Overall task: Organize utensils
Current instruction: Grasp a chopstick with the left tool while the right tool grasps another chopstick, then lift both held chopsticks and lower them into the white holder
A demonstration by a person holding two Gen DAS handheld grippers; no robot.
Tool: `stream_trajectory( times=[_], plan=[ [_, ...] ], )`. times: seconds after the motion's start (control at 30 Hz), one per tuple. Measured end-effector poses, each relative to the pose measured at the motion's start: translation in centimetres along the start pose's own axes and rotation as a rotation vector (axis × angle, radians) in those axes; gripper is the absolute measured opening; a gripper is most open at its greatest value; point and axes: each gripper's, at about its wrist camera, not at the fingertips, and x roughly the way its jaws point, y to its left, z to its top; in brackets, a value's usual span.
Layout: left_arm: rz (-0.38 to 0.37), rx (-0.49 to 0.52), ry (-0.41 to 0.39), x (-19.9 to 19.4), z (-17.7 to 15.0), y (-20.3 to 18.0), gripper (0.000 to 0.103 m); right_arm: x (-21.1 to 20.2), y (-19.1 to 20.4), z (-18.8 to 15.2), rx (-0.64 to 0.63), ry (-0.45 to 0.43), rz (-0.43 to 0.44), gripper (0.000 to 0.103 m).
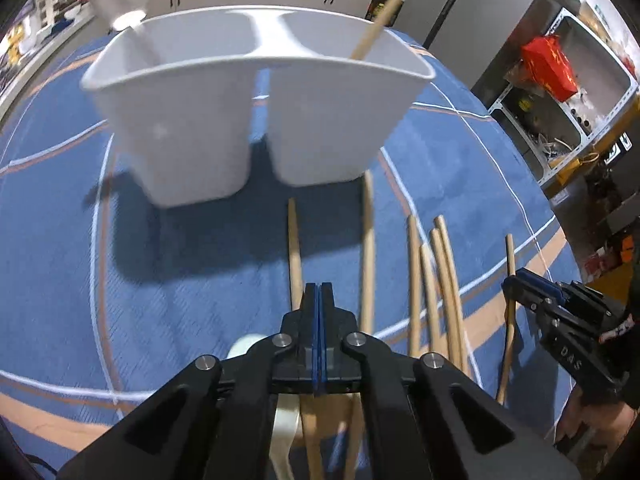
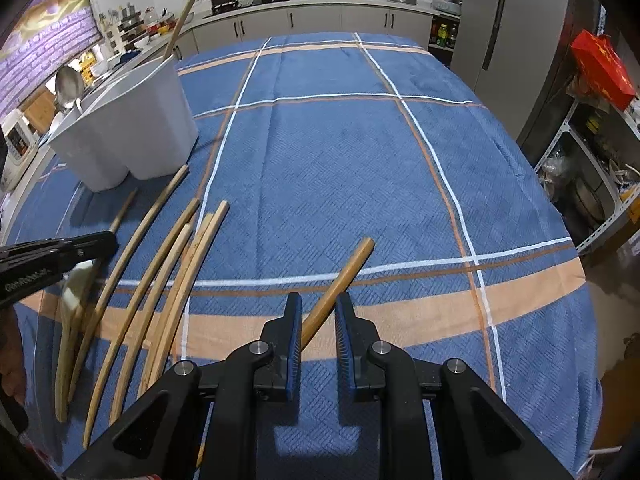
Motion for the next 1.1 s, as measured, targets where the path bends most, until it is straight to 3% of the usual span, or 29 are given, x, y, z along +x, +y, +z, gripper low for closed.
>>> stream_trajectory(
  times=[0.23,0.47,0.77,0.93,1.1],
  plan=[
    [-0.059,-0.065,0.028,-0.8,-0.6,2.3,0.000,-0.5,-1.0,-0.8,-0.004,0.057,0.049,0.015],
    [-0.043,-0.113,0.048,-0.2,1.1,2.9,0.001,0.0,-3.5,0.0,0.090,0.130,0.147,0.015],
    [-0.037,-0.107,0.054,1.0,2.5,2.2,0.001,1.4,-1.5,2.5,0.087,0.180,0.026,0.016],
    [-0.050,-0.124,0.040,1.0,2.3,2.5,0.001,1.7,0.7,2.7,0.022,0.158,-0.071,0.017],
    [-0.051,-0.136,0.001,0.0,1.7,2.6,0.000,2.0,1.4,3.1,0.011,0.120,-0.031,0.007]
  ],
)
